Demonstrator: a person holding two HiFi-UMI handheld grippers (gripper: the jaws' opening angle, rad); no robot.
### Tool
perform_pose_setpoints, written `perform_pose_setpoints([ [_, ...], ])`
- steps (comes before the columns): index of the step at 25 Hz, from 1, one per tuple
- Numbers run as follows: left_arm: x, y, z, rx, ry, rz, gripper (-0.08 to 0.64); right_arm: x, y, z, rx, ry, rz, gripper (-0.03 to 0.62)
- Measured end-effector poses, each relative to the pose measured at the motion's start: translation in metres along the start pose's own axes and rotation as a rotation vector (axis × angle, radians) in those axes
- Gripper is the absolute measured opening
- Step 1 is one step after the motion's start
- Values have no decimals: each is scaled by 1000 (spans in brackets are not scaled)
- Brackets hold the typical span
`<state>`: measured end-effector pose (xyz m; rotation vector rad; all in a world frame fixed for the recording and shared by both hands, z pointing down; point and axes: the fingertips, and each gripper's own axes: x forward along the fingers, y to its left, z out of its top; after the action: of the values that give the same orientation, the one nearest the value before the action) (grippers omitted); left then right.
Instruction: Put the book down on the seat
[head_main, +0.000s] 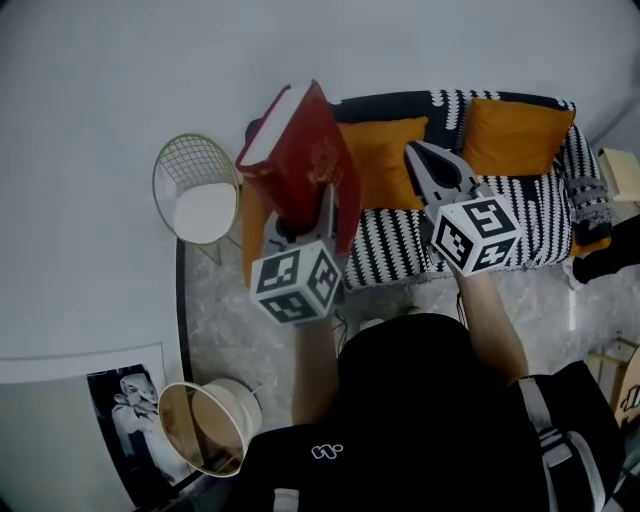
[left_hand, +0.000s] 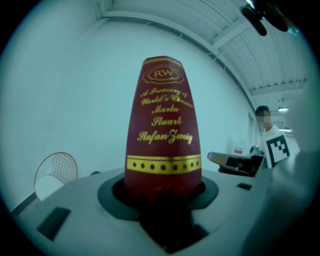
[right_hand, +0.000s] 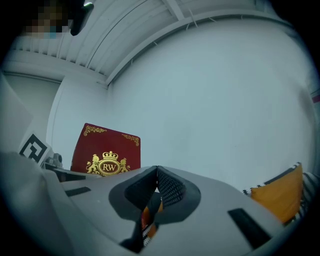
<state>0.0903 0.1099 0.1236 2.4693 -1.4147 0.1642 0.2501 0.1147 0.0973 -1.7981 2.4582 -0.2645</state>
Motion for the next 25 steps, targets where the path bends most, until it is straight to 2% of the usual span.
perform_pose_setpoints([
  [6,7,-43,-15,27,6,-34,206,-36,-31,-8,12,-10,-27,11],
  [14,2,-48,-10,20,5,-58,206,-48,-28,-3,3,-1,-53,11],
  [18,-2,-55,-12,19,3,-46,206,-57,-32,-2,1,5,-48,11],
  [25,-20,-53,-22,14,13,24,206,-64,-25,-12,5,29,-9,11],
])
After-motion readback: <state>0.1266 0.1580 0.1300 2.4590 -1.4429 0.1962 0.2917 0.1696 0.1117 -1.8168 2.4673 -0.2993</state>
